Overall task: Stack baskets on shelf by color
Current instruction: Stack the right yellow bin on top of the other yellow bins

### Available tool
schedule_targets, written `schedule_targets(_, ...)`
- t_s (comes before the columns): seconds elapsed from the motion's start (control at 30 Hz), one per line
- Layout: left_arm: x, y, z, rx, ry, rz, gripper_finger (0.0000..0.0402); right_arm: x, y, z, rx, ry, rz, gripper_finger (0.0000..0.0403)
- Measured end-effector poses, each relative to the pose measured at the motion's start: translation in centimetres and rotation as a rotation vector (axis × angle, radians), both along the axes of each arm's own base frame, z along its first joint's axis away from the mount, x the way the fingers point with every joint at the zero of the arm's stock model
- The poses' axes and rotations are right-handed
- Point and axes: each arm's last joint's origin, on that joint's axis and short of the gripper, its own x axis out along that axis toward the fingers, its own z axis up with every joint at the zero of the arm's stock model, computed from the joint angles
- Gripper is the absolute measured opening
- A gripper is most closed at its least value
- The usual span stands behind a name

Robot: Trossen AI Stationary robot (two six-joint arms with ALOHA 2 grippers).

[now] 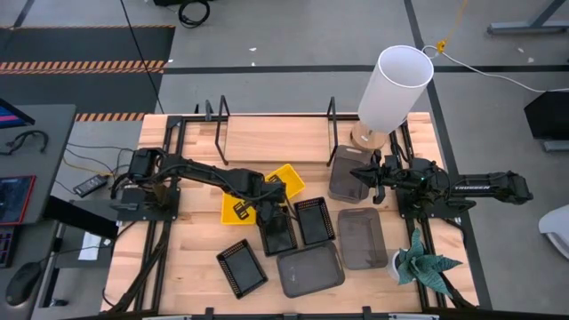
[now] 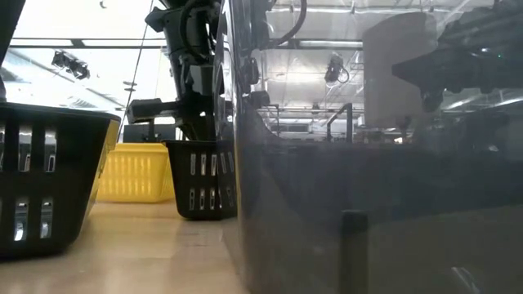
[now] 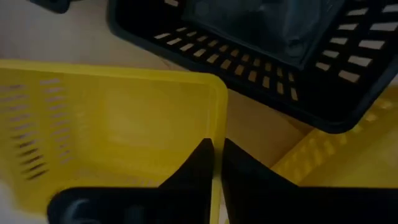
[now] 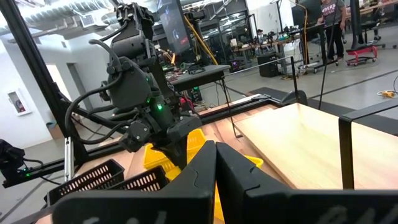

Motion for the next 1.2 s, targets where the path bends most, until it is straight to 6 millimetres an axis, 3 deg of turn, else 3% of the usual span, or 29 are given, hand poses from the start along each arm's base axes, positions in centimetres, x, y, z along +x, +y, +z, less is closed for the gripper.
schedule_targets(0.27, -0.4, 0.1, 4.4, -0.029, -0.15, 0.138, 0.0014, 0.0, 0.0, 0.0, -0.001, -0.005, 0.0, 0.0014)
schedule_targets(0.73, -5.5, -0.8, 12.5, -0.215, -0.426, 0.456, 0.0018, 0.0, 0.0, 0.1, -0.001, -0.012, 0.0, 0.0014)
schedule_targets(0.97, -8.1, -1.6, 13.7, -0.315, -0.402, 0.67, 0.0018, 0.0, 0.0, 0.1, -0.001, -0.011, 0.0, 0.0014)
schedule_targets(1.2, -10.0, -2.9, 13.2, -0.35, -0.272, 0.882, 0.0024, 0.0, 0.0, 0.1, -0.001, -0.011, 0.0, 0.0014)
